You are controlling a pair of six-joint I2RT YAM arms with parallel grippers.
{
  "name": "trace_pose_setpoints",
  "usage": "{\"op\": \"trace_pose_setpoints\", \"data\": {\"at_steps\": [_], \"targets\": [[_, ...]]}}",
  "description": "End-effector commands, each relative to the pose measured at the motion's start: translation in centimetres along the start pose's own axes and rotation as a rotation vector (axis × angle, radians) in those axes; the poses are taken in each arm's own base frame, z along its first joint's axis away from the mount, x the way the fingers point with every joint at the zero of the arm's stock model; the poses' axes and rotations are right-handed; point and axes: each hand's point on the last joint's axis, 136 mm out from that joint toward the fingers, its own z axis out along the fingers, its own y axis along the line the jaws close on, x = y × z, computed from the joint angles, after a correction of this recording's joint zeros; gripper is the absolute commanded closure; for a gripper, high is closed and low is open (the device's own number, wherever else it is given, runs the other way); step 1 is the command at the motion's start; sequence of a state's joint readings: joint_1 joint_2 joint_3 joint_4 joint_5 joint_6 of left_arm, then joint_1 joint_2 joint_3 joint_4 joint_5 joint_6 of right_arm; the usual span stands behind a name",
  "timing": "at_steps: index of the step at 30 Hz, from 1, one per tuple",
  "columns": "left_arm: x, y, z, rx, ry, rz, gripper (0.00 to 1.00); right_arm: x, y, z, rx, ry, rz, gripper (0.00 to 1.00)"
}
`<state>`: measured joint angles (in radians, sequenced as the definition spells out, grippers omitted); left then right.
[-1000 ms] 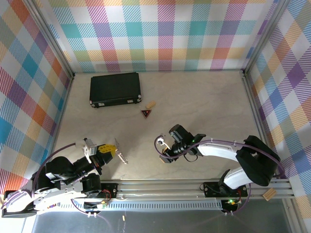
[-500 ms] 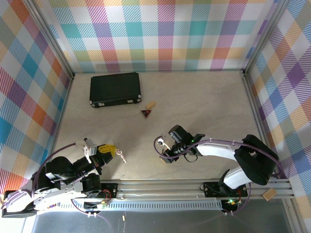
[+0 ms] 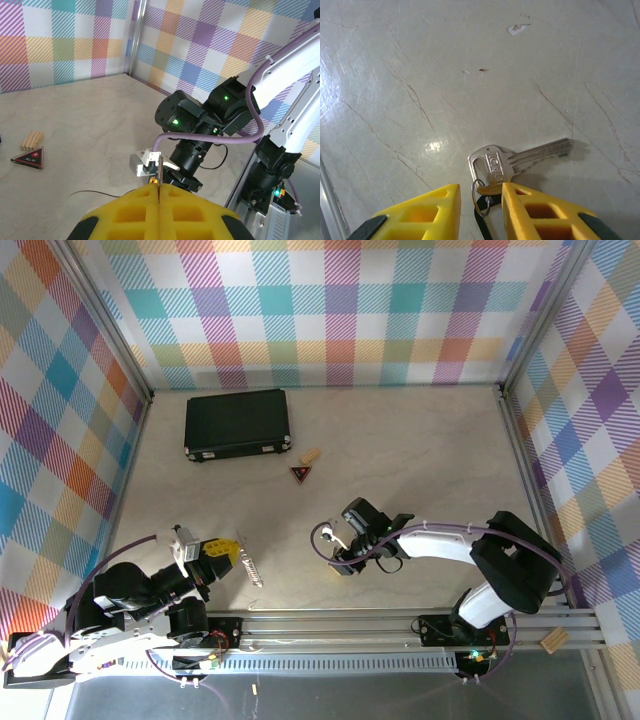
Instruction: Put the keys on the keyring
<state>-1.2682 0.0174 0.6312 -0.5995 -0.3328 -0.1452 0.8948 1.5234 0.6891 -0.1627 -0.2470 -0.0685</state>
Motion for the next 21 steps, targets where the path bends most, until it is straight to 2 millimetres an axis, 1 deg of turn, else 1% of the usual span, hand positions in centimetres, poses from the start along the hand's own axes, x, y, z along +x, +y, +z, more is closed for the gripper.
{"op": "trace_pose_setpoints", "data": {"at_steps": [1,7,10,21], "targets": [[-1.92,-0.41,-0.73,0.027,-0.069,-0.019,1.0,-0.3,0.26,0.04,-0.002,0.009,-0.026,0.75],[-1.96,-0.34,-0.81,0.024,-0.068,-0.018,1.0,-0.12,0.39,0.29,-0.005,0.023,-0.027,0.79],[-2.0,-0.4,-0.82,0.027,-0.07,-0.019,1.0,-0.1,0.63,0.39,-0.012,0.028,-0.066,0.8],[-1.98,-0.59,-0.75,0.037,-0.07,-0.017,1.0,0.16,0.54,0.71,0.001,0.046,-0.073,0.88]]}}
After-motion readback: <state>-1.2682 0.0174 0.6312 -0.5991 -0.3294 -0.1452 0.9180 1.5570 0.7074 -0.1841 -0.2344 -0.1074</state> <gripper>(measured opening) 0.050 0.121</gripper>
